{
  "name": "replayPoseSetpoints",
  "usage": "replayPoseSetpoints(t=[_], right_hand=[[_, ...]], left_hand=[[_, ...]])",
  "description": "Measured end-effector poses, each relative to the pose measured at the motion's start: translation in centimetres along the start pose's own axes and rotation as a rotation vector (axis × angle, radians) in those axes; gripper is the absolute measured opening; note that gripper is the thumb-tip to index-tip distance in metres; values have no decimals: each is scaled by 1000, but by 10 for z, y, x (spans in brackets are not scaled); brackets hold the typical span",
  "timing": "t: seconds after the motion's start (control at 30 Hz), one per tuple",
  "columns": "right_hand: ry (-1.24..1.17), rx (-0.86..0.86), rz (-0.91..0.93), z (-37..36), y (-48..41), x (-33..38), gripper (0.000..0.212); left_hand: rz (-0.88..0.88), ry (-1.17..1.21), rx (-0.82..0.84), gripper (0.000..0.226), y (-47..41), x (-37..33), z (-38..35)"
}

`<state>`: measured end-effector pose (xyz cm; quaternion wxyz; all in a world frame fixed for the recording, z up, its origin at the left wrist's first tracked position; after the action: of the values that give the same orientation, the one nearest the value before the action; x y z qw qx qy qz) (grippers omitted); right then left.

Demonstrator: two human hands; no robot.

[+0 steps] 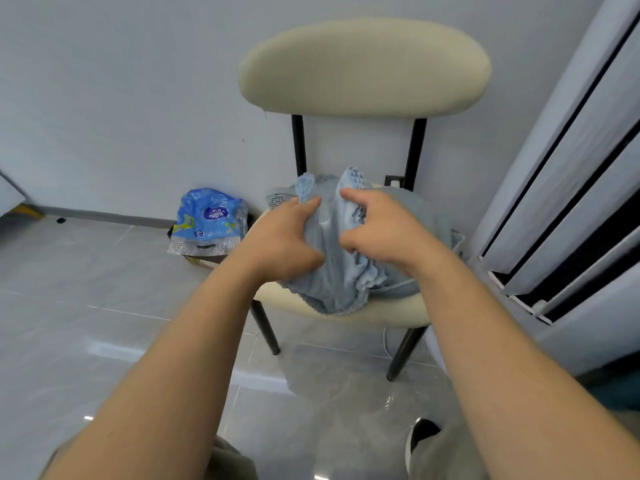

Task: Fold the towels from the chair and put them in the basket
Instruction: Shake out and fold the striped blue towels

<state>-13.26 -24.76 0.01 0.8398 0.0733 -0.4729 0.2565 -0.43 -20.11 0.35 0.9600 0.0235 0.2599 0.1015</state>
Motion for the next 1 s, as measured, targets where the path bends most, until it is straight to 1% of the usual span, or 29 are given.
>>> replayPoseSetpoints(t=[0.13,0.27,0.33,0.4,0.5,0.53,0.6,0.63,0.73,0.77,0.83,0.87,0.93,0.97,1.0], right_hand=[[-42,29,38,-14,1,9,88],[-87,54,90,-21,4,18,86],[-151,66,96,-27,7,20,85],[-290,69,77,-33,8,21,79],[-664,27,-20,-40,9,16,76],[-776,6,-53,-41,8,13,77],[-914,-19,-87,-43,7,8,75],[-947,-21,-94,-45,6,6,73],[-1017,7,-104,-50,8,5,72],[-1024,8,-106,-49,7,5,75],[-940,-76,-120,-40,4,-3,76],[-829,-163,-145,-32,3,-15,70],[-579,-321,-255,-17,3,-44,50],[-522,-325,-342,-18,5,-59,40],[-540,-258,-453,-29,9,-73,35]], left_hand=[[35,91,30,94,9,3,3],[35,318,81,85,12,8,3],[30,366,86,82,10,12,2],[36,441,91,75,9,16,2],[36,571,80,46,6,18,4],[36,573,60,45,5,19,5],[33,532,24,61,4,23,6],[29,506,3,67,4,25,7],[33,492,-65,67,3,29,9],[45,510,-84,67,3,31,10],[78,571,-117,70,0,37,13],[85,606,-128,72,0,39,14],[85,672,-132,73,-1,40,18],[78,714,-126,73,0,39,19],[67,765,-119,72,0,39,21]])
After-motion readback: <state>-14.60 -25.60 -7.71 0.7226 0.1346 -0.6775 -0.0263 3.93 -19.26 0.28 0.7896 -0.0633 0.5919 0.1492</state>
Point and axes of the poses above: each hand's wrist, its own y-axis away from the middle knuckle, its own z-axis out of the back of the hand, x = y × z, the point moved 10 cm from there along -y, towards the middle knuckle, and after that the axes turned 9 degrees about z, right-handed, at the moved point
